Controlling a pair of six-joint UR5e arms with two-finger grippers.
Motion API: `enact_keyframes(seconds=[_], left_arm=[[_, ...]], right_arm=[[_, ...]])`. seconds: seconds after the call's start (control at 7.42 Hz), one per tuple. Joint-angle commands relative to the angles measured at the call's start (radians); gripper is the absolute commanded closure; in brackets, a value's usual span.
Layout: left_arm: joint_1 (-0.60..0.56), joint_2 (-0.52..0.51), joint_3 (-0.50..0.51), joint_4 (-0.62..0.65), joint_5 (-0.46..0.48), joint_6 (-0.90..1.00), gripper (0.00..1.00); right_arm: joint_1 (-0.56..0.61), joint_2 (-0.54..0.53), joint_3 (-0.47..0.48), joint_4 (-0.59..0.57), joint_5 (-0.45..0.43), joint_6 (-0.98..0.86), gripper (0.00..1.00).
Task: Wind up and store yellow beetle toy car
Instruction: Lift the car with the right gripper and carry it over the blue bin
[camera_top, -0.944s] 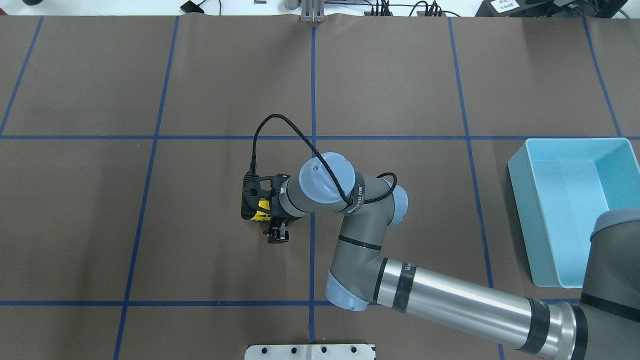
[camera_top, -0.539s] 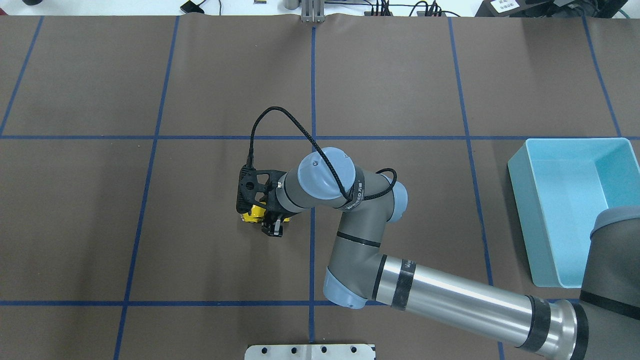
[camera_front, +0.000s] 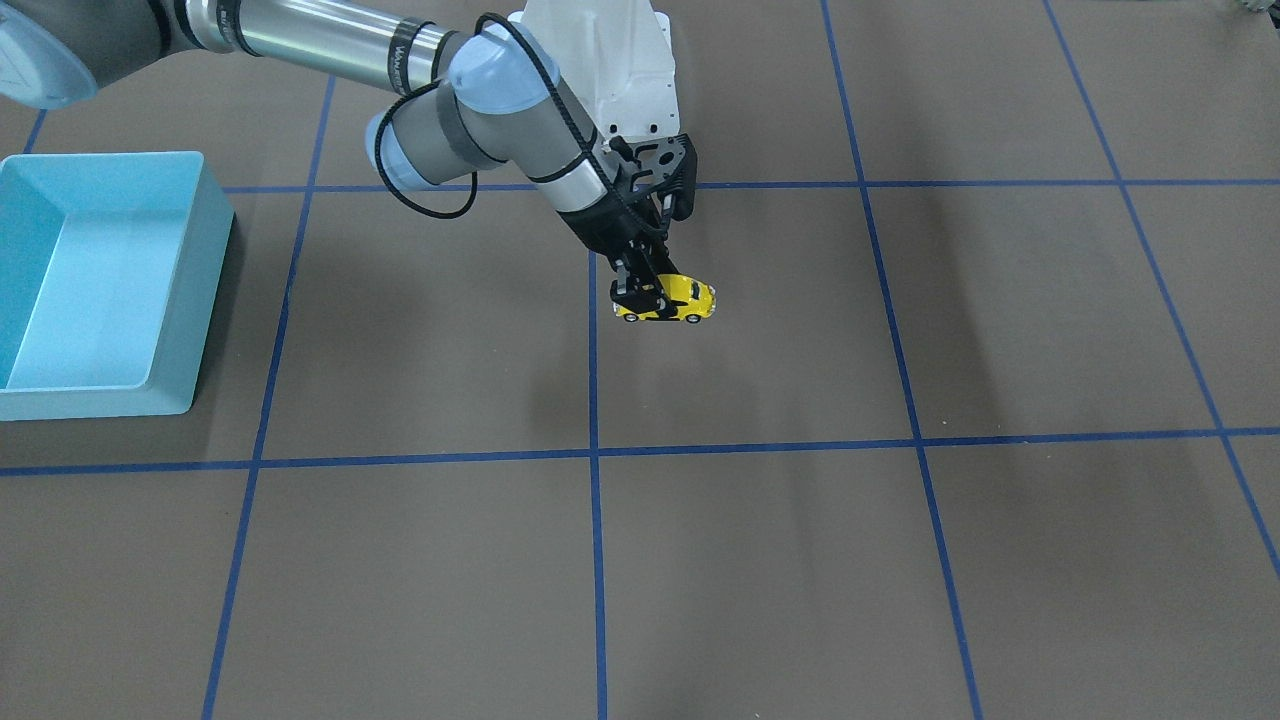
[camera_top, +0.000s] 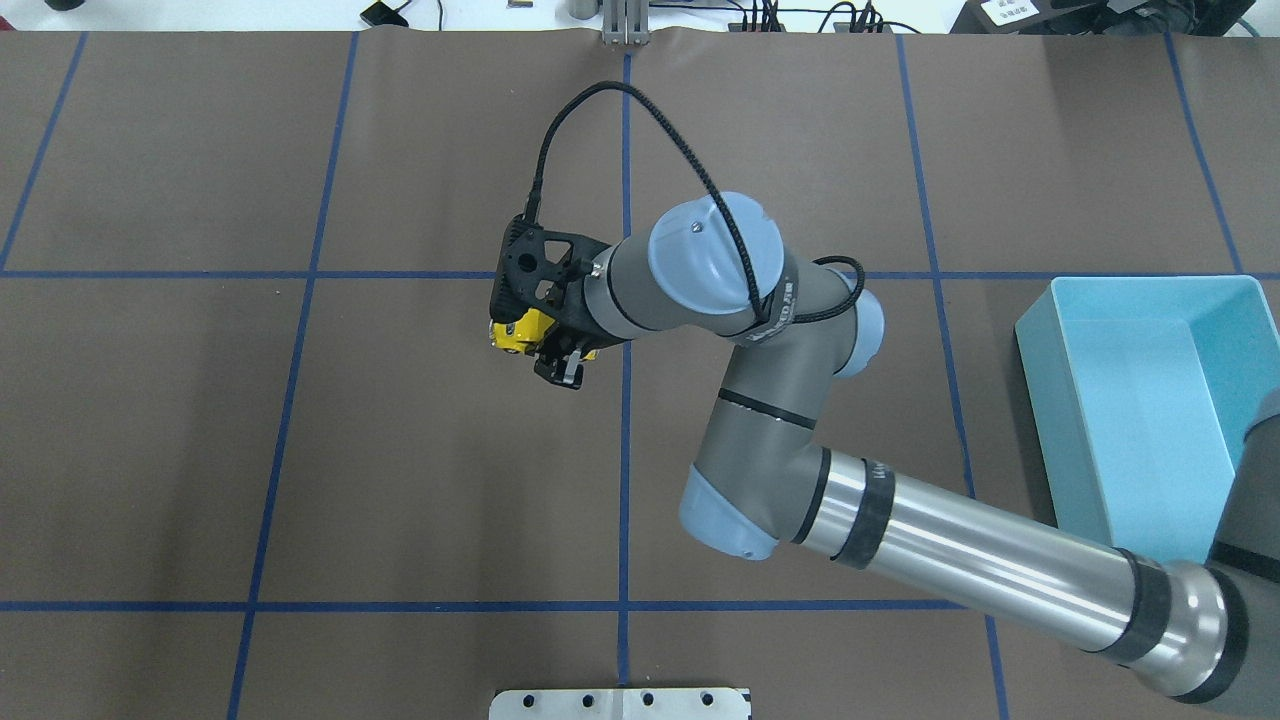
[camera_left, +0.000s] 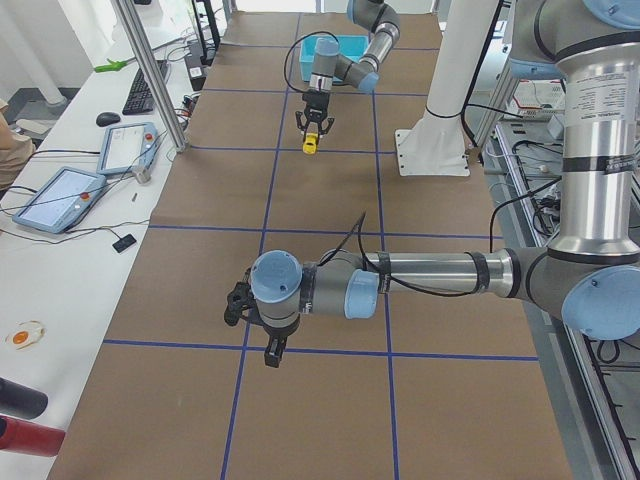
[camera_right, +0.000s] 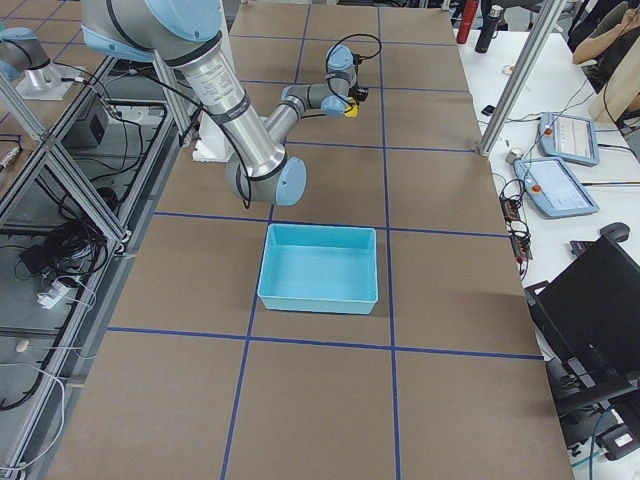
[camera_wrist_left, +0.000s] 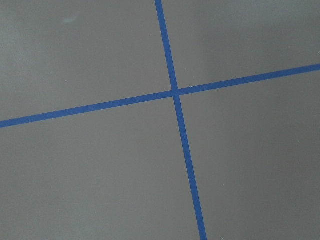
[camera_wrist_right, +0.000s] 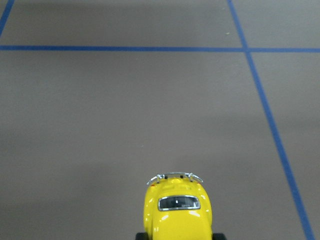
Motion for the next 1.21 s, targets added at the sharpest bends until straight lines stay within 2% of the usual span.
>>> enact_keyframes(seconds=[0.0,0.27,0.4,0.54,1.08], left_arm=[[0.000,0.000,0.000,-0.001,0.001,0.000,0.00],[0.000,0.000,0.000,0.000,0.001,0.000,0.00],[-0.002,0.000,0.000,0.000,0.001,0.000,0.00],[0.000,0.000,0.000,-0.001,0.001,0.000,0.00],[0.000,0.002,0.000,-0.001,0.001,0.000,0.00]], right_arm=[[0.134,-0.156,0.254,-0.184,0.091,-0.003,1.00],[0.254,-0.344,0.382,-0.201,0.218,-0.033,1.00],[0.350,-0.435,0.416,-0.203,0.339,-0.132,1.00],[0.424,-0.521,0.433,-0.200,0.443,-0.203,1.00],[0.601,-0.812,0.435,-0.189,0.666,-0.632,1.00]])
